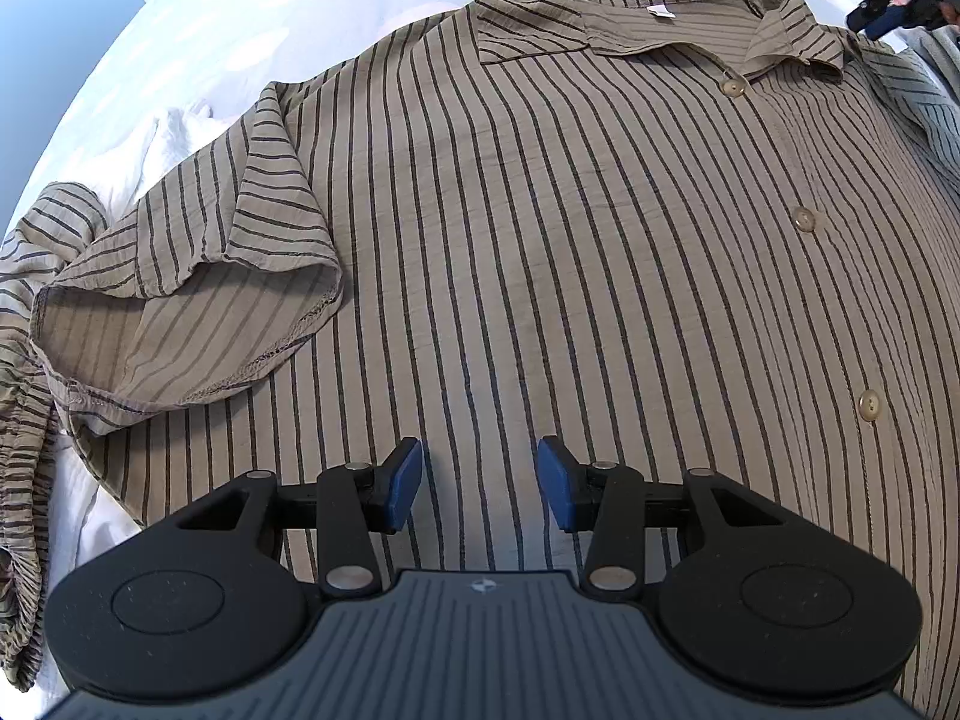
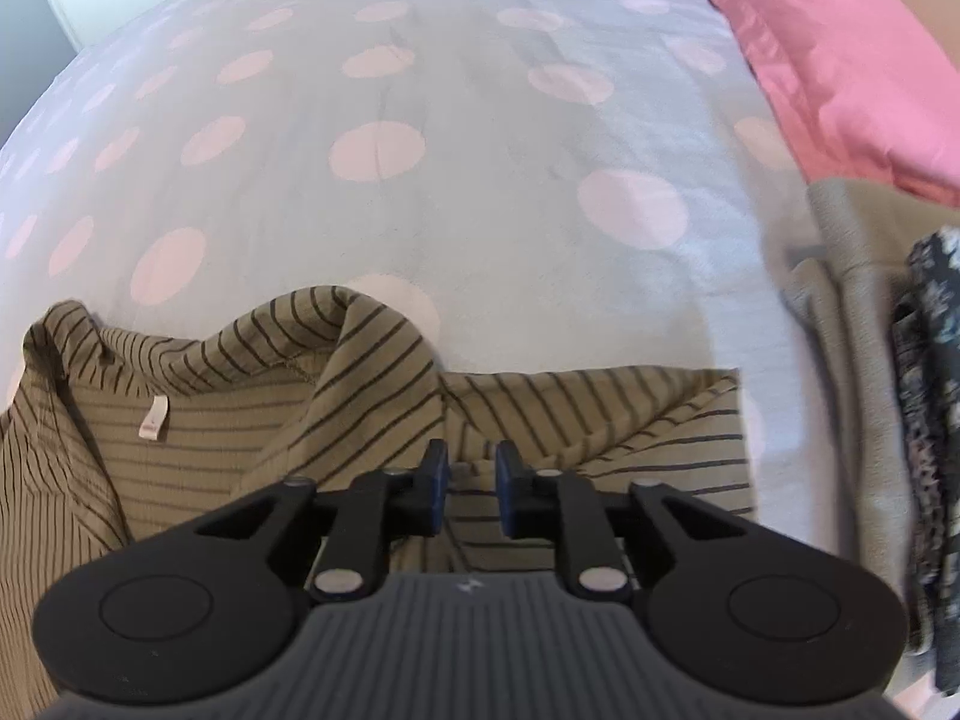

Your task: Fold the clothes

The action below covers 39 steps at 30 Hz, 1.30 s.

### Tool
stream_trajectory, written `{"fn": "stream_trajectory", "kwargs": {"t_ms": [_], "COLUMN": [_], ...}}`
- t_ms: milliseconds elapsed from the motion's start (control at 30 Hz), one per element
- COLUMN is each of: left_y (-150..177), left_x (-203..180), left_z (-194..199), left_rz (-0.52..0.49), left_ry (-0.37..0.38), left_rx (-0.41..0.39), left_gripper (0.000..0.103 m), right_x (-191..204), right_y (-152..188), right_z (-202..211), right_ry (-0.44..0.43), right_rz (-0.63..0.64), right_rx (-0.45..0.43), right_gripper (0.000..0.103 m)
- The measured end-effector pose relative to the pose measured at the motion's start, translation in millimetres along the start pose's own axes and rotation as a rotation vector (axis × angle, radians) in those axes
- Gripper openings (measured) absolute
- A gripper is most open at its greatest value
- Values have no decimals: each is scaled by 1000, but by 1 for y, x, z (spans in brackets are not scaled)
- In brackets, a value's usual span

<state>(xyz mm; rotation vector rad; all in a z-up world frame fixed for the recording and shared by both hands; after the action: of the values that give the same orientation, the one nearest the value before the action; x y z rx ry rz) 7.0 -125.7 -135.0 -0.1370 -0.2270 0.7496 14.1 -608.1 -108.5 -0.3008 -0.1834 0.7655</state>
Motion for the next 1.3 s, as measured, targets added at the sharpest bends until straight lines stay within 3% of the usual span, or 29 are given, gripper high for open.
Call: {"fn": "stream_trajectory", "kwargs": {"t_ms": [200, 333, 567, 767, 933, 1100, 1300], "left_y": [2, 4, 8, 11, 17, 26, 28], "left_x": [0, -1, 10, 25, 42, 63, 111], "left_z": [5, 7, 11, 19, 32, 46, 61], "left_rz": [0, -2, 44, 99, 146, 173, 218], "left_ry": [8, -3, -38, -74, -99, -84, -104], "left_rx": [-16, -27, -45, -77, -122, -169, -214], "left_gripper": [40, 40, 40, 40, 40, 41, 41], "right_x": [-35, -67, -119, -141, -142, -131, -98], "right_y": [36, 84, 173, 204, 221, 235, 243], "right_z": [36, 50, 38, 44, 82, 102, 105], "right_ry": [-2, 8, 8, 4, 9, -27, -34], "right_rz": [30, -21, -135, -204, -223, -229, -123], "right_rx": [-8, 22, 150, 159, 115, 110, 120], "right_gripper": [22, 22, 22, 23, 34, 37, 42]}}
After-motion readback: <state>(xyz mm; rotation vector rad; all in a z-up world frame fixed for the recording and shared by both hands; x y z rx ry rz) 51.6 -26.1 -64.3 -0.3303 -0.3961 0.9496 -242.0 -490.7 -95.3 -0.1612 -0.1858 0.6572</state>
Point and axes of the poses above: each gripper's, at about its wrist camera, not at the fingertips, and z roughly against the way its jaws point, x to its left, y to its underside, the point moved 2 cm from there along -z, roughly the way its jaws point, and after that the axes turned 6 degrees about x, right-handed, at the moved point
